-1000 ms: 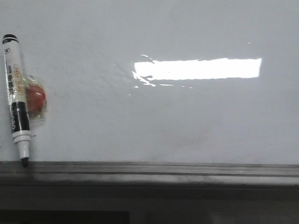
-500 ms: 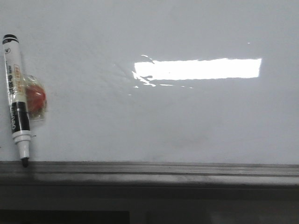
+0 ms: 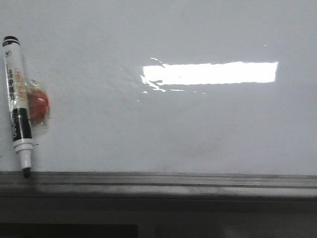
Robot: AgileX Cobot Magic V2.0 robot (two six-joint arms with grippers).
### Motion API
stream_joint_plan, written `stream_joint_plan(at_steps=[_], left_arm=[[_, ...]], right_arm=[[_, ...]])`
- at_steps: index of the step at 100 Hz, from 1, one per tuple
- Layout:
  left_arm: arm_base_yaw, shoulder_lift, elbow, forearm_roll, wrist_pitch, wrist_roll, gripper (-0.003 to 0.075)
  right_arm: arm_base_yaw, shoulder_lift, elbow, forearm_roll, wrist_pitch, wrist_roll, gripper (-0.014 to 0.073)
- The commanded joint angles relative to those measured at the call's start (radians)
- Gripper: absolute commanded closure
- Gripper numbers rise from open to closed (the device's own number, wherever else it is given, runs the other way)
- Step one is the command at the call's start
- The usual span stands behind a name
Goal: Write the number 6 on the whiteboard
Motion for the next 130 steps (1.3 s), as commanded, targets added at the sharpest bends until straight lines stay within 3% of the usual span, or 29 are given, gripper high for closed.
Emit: stream_joint_plan(at_steps=[1,14,25,49,70,78,88,95,113,130], left_arm=[[0.003,-0.030,0.028,-0.019,-0.088,-0.002,0.0739],[0.003,-0.030,0.003,-0.039,-0.088,-0.002,0.0739],[0.001,-0.023,-0.033,-0.162,-0.070,-0.002,0.0740],[-0.001,0.080,-0.165,-0.149,0.008,0.138,0.0739],[-0.001,0.124,-0.197,-0.149,0.021,0.139,0.0732],[-0.001,0.124,-0.197,-0.149,0.025,0.139,0.0651],[-0.001,0.124,-0.197,-0.149,0.003,0.139,0.0435],[-0.001,0.124,-0.195,-0.156,-0.024,0.137,0.0340],[-0.001,0.124,-0.187,-0.169,-0.102,0.141,0.0330],[-0.001,0.124,-0.220,-0.175,-0.023,0.260,0.0330]], right_arm=[[-0.004,-0.008,0.027,0.020,-0.123,-0.001,0.0657],[-0.004,-0.002,0.000,0.033,-0.079,-0.001,0.0657],[-0.004,0.033,-0.037,0.063,-0.006,-0.001,0.0657],[-0.004,0.176,-0.137,0.075,0.045,-0.001,0.0657],[-0.004,0.225,-0.162,0.077,0.032,-0.001,0.0657],[-0.004,0.225,-0.162,0.077,0.018,-0.001,0.0657],[-0.004,0.225,-0.162,0.077,-0.027,-0.001,0.0657],[-0.004,0.225,-0.162,0.077,-0.045,-0.001,0.0657],[-0.004,0.225,-0.162,0.077,-0.100,-0.001,0.0657],[-0.004,0.225,-0.160,0.079,-0.145,-0.001,0.0657]])
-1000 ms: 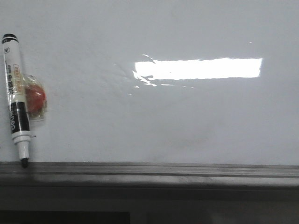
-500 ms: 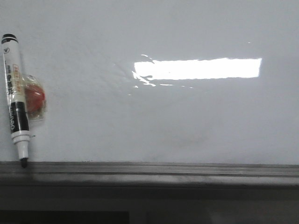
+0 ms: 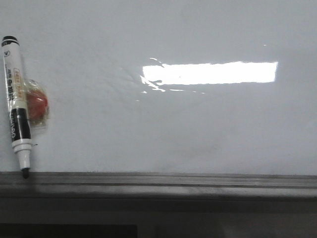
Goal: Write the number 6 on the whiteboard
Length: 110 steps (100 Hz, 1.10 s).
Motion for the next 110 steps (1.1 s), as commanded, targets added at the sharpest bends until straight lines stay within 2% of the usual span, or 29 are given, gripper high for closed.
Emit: stream_joint_plan(at_steps=[1,17,24,41,49,110], left_arm=[[-0.001,0.021,-0.051,-0.018,-0.043,0.078,0.0330],[-0.001,0.021,-0.071,-0.129,-0.014,0.084,0.0330],[-0.001,0.021,-0.071,-0.164,0.032,0.136,0.0329],[-0.001,0.021,-0.071,-0.453,0.069,0.466,0.0313],[-0.001,0.021,-0.071,-0.572,0.042,0.526,0.0313],[-0.001,0.021,-0.071,-0.577,0.029,0.526,0.0314]], right_arm=[[-0.004,0.016,-0.035,0.003,-0.113,-0.001,0.0657],[-0.004,0.016,-0.035,0.003,-0.113,-0.001,0.0657],[-0.004,0.016,-0.035,0.003,-0.113,-0.001,0.0657],[-0.004,0.018,-0.035,0.003,-0.113,-0.001,0.0657],[-0.004,0.018,-0.035,0.003,-0.113,-0.001,0.0657],[-0.003,0.018,-0.035,0.003,-0.098,-0.001,0.0657]])
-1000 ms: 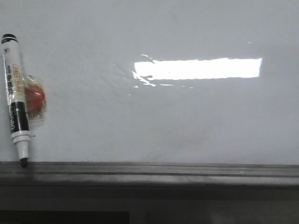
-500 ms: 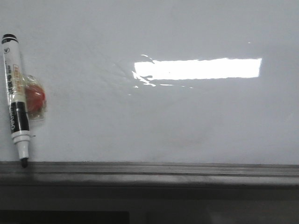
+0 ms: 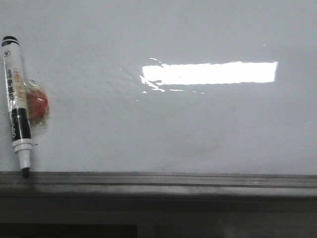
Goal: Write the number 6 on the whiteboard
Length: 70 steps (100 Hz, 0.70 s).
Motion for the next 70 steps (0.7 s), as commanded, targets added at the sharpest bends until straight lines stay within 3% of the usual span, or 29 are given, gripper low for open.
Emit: stream_joint_plan(at_steps=[1,26,48,70], left_arm=[[-0.001,0.021,-0.036,-0.026,-0.047,0.004,0.0314],[-0.001,0.021,-0.037,0.018,-0.020,-0.026,0.0314],[-0.027,0.021,-0.047,0.511,-0.036,-0.609,0.0312],[-0.157,0.021,-0.042,0.835,-0.131,-0.889,0.0311]], right_arm=[[-0.003,0.018,-0.035,0.001,-0.071,-0.001,0.0657],[-0.003,0.018,-0.035,0.001,-0.071,-0.001,0.0657],[-0.003,0.018,-0.035,0.001,-0.071,-0.001,0.0657],[-0.003,0.018,-0.035,0.001,-0.071,-0.001,0.0657]])
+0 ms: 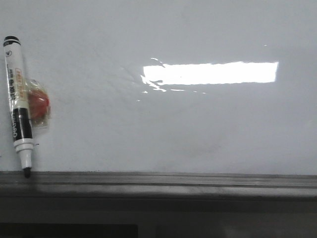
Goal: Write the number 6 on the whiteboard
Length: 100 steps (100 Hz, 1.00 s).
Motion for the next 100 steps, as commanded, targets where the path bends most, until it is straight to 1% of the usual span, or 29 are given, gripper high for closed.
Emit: stream_joint_plan(at_steps=[1,13,24,53,67,82,100], left_arm=[[-0.057,0.021,-0.030,0.117,-0.112,-0.140,0.0311],[-0.127,0.021,0.015,0.173,-0.170,-0.177,0.0312],[-0.157,0.021,0.052,0.189,-0.195,-0.215,0.0311],[-0.234,0.031,0.069,0.184,-0.201,-0.220,0.0309],[-0.295,0.130,0.043,0.184,-0.214,-0.215,0.0309],[-0.356,0.256,-0.027,0.184,-0.238,-0.210,0.0309],[-0.440,0.322,-0.070,0.162,-0.238,-0.210,0.0309]], right_arm=[[-0.003,0.018,-0.035,0.001,-0.071,-0.002,0.0657],[-0.003,0.018,-0.035,0.001,-0.071,-0.002,0.0657],[-0.003,0.018,-0.035,0.001,-0.071,-0.002,0.0657],[-0.003,0.018,-0.035,0.001,-0.071,-0.002,0.0657],[-0.003,0.018,-0.035,0.001,-0.071,-0.002,0.0657],[-0.003,0.018,-0.035,0.001,-0.071,-0.002,0.0657],[-0.003,0.018,-0.035,0.001,-0.071,-0.002,0.0657]])
